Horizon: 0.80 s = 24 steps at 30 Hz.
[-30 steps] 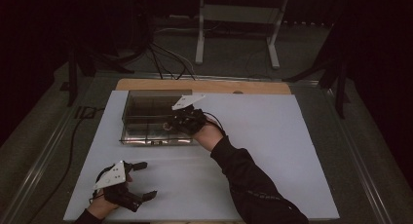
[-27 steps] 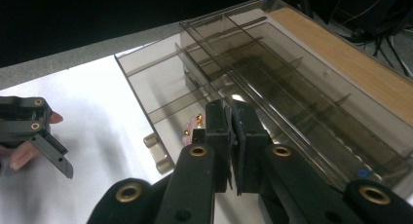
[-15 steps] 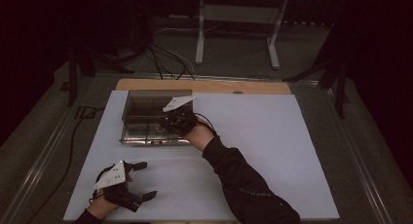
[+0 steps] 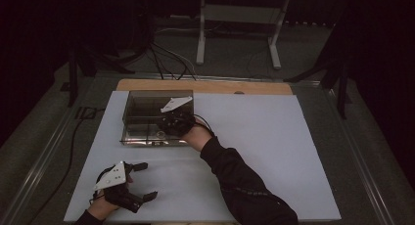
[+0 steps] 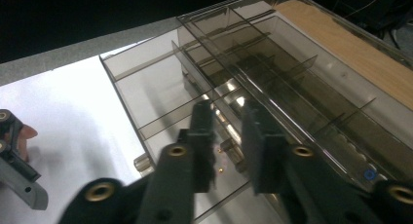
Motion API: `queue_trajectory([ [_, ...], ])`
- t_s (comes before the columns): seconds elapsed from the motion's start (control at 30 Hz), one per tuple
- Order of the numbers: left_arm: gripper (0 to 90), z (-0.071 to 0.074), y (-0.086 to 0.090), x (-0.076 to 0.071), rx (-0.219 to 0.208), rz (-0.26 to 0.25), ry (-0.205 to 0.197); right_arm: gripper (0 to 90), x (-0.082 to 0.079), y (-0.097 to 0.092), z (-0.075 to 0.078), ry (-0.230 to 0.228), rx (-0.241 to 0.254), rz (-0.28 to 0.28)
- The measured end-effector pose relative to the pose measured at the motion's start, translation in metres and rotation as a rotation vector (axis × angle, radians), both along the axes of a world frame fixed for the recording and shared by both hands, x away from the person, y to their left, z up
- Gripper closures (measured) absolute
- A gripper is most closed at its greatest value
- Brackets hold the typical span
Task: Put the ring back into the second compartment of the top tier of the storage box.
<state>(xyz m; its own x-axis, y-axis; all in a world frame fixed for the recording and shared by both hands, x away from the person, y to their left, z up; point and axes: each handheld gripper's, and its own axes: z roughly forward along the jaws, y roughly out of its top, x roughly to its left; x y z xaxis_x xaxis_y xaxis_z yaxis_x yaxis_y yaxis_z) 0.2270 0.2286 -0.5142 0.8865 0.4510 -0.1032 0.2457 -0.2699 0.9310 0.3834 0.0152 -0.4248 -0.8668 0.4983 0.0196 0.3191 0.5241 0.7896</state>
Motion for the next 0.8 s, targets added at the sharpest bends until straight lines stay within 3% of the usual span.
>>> queue_trajectory([
  [0.27, 0.7, 0.000, -0.001, 0.000, 0.001, -0.001, 0.001, 38.2, -0.003, -0.011, 0.007, 0.004, 0.031, 0.007],
  [0.53, 0.8, -0.001, -0.001, 0.001, 0.004, 0.000, 0.001, 25.4, -0.007, -0.024, 0.011, 0.011, 0.034, 0.025],
  [0.63, 0.8, -0.001, -0.001, 0.001, 0.005, -0.002, 0.003, 14.4, -0.007, -0.029, 0.013, 0.019, 0.041, 0.014],
  [0.8, 0.8, -0.001, 0.000, 0.001, 0.001, -0.001, 0.003, 4.3, -0.005, -0.038, 0.014, 0.029, 0.058, -0.003],
])
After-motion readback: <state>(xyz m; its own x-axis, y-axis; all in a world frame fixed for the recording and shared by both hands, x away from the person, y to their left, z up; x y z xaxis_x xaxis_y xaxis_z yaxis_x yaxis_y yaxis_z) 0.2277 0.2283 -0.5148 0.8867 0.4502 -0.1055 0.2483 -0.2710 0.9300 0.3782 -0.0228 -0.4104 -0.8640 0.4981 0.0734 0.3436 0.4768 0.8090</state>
